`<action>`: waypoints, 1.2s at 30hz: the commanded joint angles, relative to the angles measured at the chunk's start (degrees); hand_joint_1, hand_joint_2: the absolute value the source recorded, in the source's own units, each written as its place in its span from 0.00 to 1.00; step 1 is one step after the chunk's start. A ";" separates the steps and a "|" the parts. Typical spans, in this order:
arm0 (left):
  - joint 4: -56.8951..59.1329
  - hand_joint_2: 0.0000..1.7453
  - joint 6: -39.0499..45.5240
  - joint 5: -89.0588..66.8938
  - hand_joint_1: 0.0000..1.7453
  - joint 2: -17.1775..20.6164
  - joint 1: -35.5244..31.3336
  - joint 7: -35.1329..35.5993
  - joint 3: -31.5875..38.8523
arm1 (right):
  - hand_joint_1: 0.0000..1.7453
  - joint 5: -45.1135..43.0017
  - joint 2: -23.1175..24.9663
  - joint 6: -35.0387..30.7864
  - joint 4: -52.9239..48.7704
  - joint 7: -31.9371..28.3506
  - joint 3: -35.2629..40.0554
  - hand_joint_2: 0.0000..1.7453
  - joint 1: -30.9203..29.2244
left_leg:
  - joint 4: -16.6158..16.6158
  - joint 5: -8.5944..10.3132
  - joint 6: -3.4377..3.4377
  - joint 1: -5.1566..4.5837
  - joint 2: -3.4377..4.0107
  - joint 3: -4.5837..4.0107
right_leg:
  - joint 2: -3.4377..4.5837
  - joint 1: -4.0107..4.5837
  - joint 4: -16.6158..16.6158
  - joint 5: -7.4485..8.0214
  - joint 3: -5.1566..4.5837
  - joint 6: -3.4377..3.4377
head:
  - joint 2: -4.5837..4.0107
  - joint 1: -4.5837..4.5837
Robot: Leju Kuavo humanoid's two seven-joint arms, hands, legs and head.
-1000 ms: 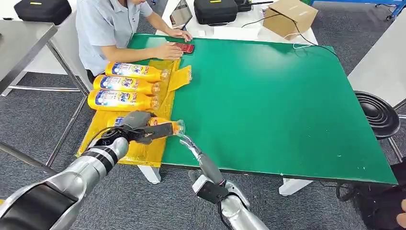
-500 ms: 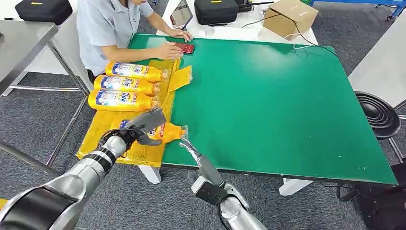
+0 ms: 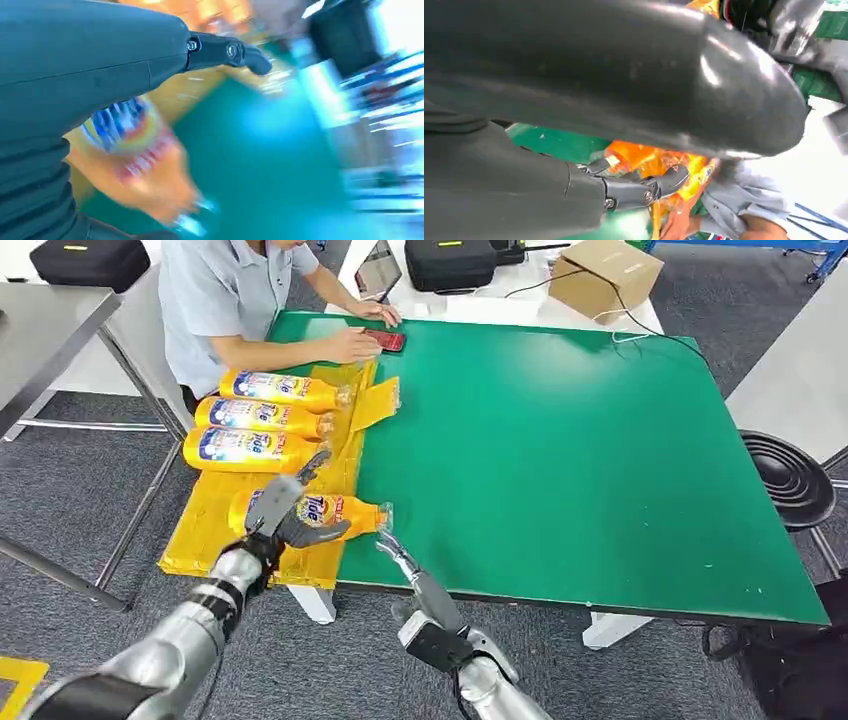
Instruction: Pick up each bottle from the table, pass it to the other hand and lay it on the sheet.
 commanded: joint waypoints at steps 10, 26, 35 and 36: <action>-45.21 1.00 -5.71 29.42 0.00 -6.12 20.23 2.71 11.67 | 0.00 -2.89 -1.80 -1.90 -2.04 -0.99 2.90 0.00 1.31 | 0.02 -0.14 -0.02 0.05 0.11 -0.05 | 0.03 0.06 -0.05 -0.08 -0.05 -0.07 | 0.00 0.00; -39.49 1.00 14.17 9.04 0.00 -3.54 27.71 5.31 -1.87 | 0.00 -6.70 -7.36 -29.15 -37.85 -0.99 0.49 1.00 17.20 | -0.07 -0.16 -0.03 -0.02 -0.24 0.02 | -0.31 0.00 -0.12 -0.20 0.08 -0.07 | 0.00 0.00; -41.03 1.00 12.47 -2.40 0.00 0.34 31.25 9.72 -11.56 | 0.00 -11.25 -7.42 -28.36 -38.53 -0.99 -3.21 1.00 20.82 | -0.12 -0.20 0.00 -0.02 -0.05 -0.01 | -0.10 0.00 -0.21 -0.12 0.01 -0.09 | 0.00 0.00; -41.03 1.00 12.47 -2.40 0.00 0.34 31.25 9.72 -11.56 | 0.00 -11.25 -7.42 -28.36 -38.53 -0.99 -3.21 1.00 20.82 | -0.12 -0.25 -0.02 0.00 0.00 0.08 | -0.07 0.03 -0.23 -0.15 0.10 -0.12 | 0.00 0.00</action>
